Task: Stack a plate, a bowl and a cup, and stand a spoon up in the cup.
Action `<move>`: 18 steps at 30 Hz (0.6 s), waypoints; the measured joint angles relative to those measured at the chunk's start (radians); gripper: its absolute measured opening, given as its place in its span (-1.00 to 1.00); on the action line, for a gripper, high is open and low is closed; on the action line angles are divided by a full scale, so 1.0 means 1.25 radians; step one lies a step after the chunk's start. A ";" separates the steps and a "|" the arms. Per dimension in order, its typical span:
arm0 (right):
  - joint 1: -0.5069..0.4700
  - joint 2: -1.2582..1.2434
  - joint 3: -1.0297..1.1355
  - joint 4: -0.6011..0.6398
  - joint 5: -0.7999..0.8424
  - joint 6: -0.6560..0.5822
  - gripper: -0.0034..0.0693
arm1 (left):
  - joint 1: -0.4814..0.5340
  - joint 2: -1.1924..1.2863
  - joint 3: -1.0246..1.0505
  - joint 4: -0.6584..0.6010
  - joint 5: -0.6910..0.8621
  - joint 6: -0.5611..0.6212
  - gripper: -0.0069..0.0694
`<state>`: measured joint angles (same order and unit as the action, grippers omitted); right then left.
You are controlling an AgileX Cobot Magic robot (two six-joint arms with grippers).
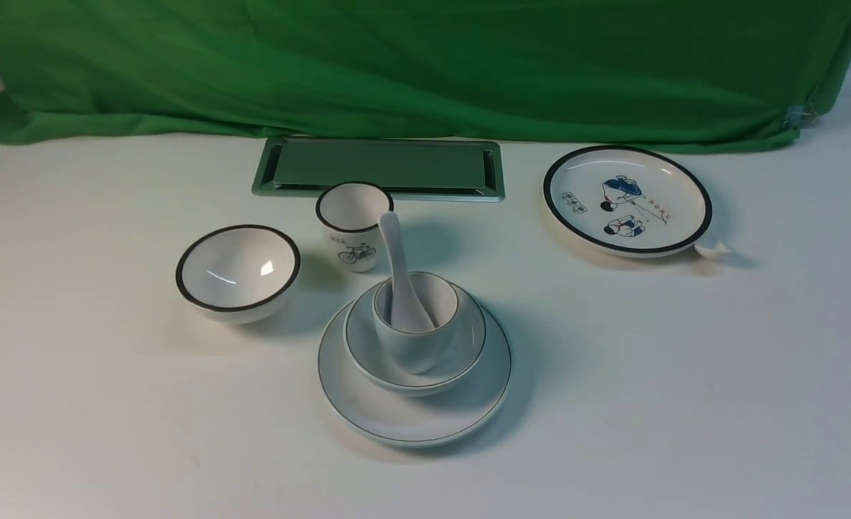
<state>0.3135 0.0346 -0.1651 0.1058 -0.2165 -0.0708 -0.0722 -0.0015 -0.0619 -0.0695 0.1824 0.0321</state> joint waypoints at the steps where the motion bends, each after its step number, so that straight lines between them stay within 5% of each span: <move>1: 0.000 0.000 0.000 0.000 0.000 0.000 -0.44 | 0.008 0.000 0.005 0.000 -0.002 0.001 -0.81; 18: 0.000 0.000 0.000 0.000 0.000 0.000 -0.35 | 0.042 0.000 0.054 0.007 -0.046 0.016 -0.81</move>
<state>0.3135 0.0346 -0.1651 0.1058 -0.2165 -0.0708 -0.0198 -0.0015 0.0060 -0.0605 0.1255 0.0526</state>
